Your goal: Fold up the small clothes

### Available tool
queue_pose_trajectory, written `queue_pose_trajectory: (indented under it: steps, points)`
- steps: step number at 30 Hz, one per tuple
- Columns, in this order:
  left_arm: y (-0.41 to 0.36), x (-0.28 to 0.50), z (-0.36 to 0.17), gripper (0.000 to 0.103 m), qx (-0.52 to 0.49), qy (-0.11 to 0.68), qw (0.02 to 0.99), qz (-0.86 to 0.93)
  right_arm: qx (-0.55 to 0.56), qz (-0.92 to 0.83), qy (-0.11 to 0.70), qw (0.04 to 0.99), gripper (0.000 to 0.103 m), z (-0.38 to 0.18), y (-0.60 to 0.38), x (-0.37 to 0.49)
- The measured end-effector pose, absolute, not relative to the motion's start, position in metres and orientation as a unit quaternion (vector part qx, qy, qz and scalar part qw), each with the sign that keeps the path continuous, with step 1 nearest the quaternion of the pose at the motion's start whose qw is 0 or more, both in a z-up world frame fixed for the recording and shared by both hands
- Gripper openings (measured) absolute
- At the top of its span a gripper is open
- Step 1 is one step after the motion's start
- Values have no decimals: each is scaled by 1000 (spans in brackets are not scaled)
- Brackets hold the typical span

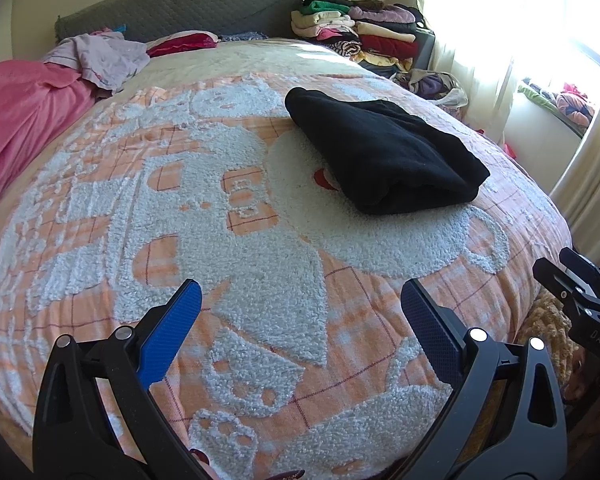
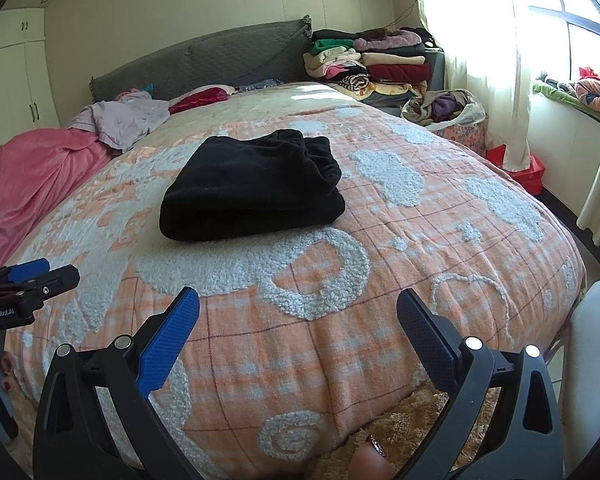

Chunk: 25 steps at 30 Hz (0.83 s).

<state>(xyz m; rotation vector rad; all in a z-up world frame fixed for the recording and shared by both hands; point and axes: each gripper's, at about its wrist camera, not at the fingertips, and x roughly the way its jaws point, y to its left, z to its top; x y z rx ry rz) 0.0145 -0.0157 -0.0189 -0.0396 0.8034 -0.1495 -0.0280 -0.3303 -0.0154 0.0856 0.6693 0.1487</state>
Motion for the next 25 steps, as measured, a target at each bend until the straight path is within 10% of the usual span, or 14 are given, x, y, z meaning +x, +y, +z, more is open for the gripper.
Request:
queue_pose_trajectory:
  steps: [14, 25]
  points:
    - [42, 27, -13, 93, -67, 398, 915, 1, 130, -93, 312, 936, 98, -5, -453, -40]
    - [311, 66, -6, 94, -112, 419, 858, 276, 218, -390, 355, 821, 98, -61, -712, -58]
